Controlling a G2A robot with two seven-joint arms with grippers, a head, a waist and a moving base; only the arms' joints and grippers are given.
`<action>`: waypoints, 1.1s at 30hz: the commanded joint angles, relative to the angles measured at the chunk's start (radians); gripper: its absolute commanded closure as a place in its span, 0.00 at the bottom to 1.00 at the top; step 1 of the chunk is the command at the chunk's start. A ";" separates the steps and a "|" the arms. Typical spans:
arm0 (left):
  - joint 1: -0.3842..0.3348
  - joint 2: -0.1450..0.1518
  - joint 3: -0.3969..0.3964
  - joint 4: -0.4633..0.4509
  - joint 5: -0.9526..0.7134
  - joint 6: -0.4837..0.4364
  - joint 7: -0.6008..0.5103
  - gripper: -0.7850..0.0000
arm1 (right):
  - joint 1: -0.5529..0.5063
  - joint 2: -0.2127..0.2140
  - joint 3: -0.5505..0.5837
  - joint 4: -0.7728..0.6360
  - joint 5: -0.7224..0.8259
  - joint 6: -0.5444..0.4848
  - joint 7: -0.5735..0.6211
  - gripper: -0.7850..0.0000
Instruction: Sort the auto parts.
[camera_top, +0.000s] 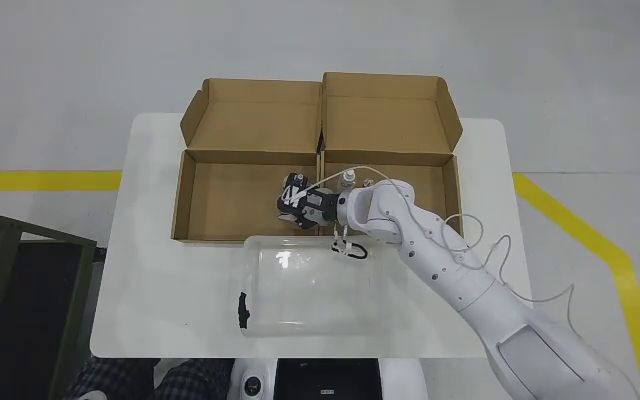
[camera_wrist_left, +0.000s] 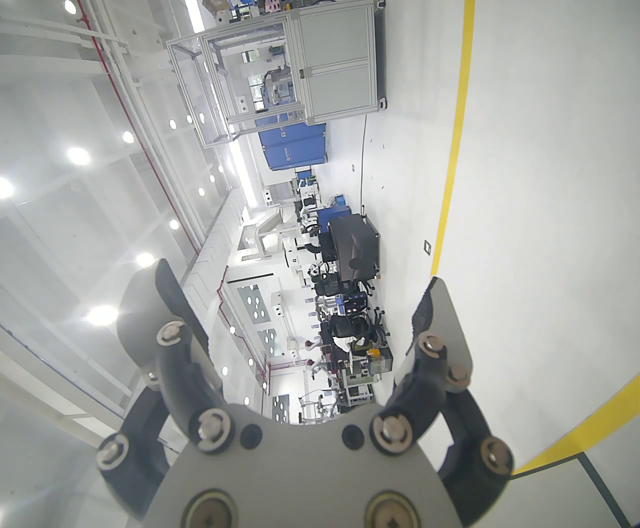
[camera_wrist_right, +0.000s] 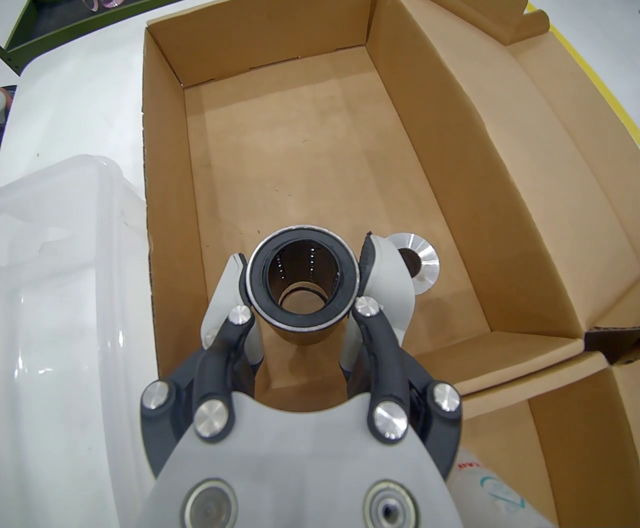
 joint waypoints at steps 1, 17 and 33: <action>0.000 0.000 0.000 0.000 0.000 0.000 0.000 0.00 | 0.000 0.000 0.002 0.000 -0.002 -0.002 0.004 0.77; 0.000 0.000 0.000 0.000 0.000 0.000 0.000 0.00 | -0.024 0.001 0.034 -0.021 -0.019 -0.005 0.009 0.52; 0.000 0.000 0.000 0.000 0.000 0.000 0.000 0.00 | -0.097 0.031 0.134 -0.221 -0.084 0.011 -0.035 0.51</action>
